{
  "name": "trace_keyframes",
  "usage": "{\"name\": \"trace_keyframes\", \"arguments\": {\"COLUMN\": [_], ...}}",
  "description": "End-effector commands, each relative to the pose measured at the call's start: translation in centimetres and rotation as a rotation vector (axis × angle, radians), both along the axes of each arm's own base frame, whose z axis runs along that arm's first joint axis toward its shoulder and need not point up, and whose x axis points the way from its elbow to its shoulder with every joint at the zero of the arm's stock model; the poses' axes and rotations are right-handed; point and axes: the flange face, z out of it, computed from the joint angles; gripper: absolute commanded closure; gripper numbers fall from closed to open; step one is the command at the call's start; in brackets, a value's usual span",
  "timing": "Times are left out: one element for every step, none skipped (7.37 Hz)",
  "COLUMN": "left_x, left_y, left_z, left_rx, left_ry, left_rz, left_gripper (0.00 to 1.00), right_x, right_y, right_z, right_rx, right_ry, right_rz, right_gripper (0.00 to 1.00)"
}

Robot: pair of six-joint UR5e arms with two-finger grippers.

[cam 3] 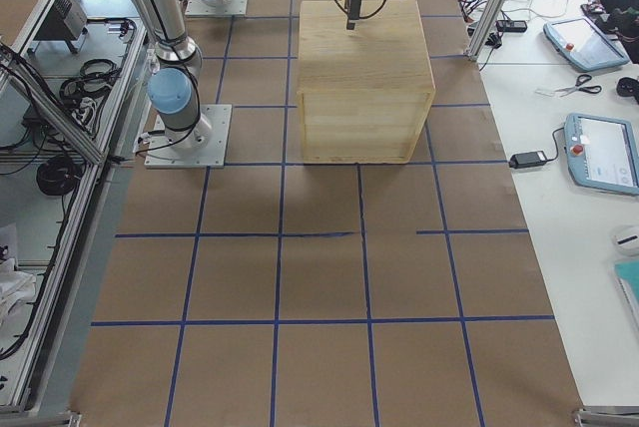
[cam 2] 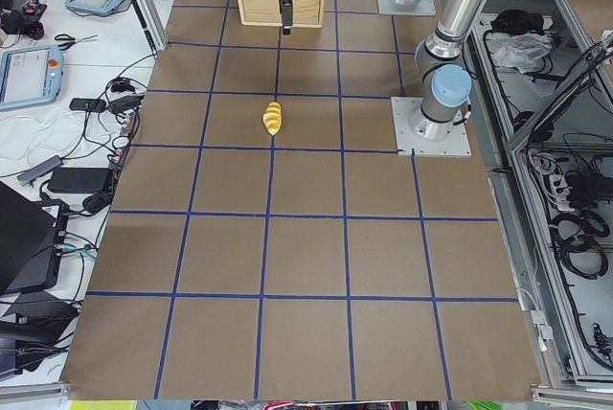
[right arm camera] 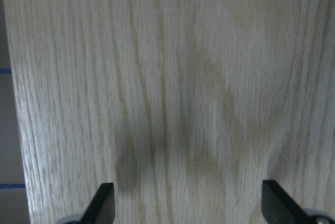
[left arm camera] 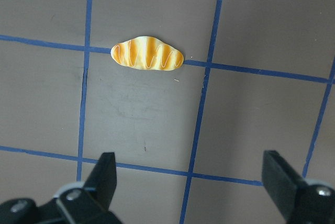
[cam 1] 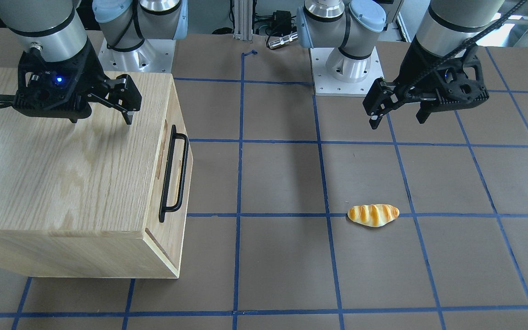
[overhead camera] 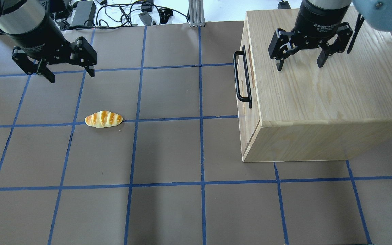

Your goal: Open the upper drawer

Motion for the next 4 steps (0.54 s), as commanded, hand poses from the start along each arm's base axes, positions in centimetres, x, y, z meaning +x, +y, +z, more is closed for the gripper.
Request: {"name": "trace_keyframes", "arguments": {"left_x": [-0.4,-0.7,-1.7,-3.5], "left_y": [-1.3,-1.8,-2.1,-2.6], "left_z": [-1.1,-1.2,-0.9,-1.9], "left_rx": [-0.007,-0.037,-0.048,-0.039], "left_ry": [-0.023,-0.026,-0.019,0.033], "left_rz": [0.005,0.058,0.087,0.073], "left_gripper": [0.00,0.00,0.00,0.00], "right_x": [0.0,0.0,0.0,0.0], "right_y": [0.0,0.0,0.0,0.0], "right_z": [0.0,0.0,0.0,0.0], "right_rx": [-0.001,-0.001,-0.001,-0.001], "right_ry": [0.000,0.000,0.000,0.000], "right_rz": [0.000,-0.001,0.000,-0.001], "right_gripper": [0.00,0.00,0.00,0.00]}}
